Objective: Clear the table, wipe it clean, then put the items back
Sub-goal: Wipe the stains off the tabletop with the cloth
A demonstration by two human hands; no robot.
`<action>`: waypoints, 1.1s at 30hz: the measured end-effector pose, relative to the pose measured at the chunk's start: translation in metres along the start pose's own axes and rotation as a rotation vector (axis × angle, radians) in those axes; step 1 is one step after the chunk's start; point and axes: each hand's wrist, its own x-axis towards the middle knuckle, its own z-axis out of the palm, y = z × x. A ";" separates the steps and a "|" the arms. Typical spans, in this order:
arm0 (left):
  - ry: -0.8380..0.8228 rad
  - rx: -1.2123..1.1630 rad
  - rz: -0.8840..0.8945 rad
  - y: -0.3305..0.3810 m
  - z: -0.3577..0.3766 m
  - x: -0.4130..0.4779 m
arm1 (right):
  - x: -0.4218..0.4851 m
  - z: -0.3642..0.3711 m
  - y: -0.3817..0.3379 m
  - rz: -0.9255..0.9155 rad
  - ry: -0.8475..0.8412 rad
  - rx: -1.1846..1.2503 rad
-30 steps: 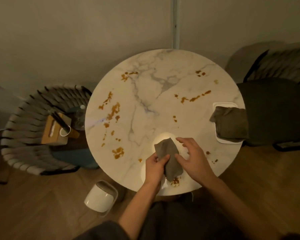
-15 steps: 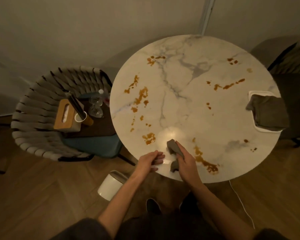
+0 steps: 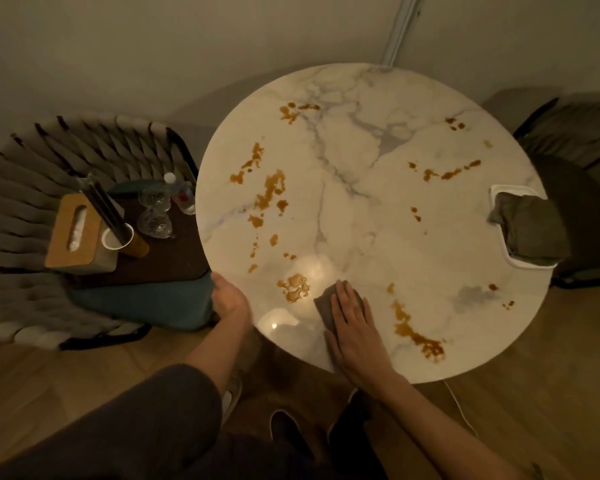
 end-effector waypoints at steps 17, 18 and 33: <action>0.197 0.101 0.177 -0.006 0.019 0.008 | 0.077 -0.005 -0.006 -0.102 0.018 -0.056; 0.197 0.104 0.177 -0.006 0.019 0.008 | 0.081 -0.006 -0.010 -0.076 0.028 -0.046; 0.217 0.039 0.186 -0.008 0.021 0.008 | 0.080 -0.002 -0.029 -0.141 0.033 -0.052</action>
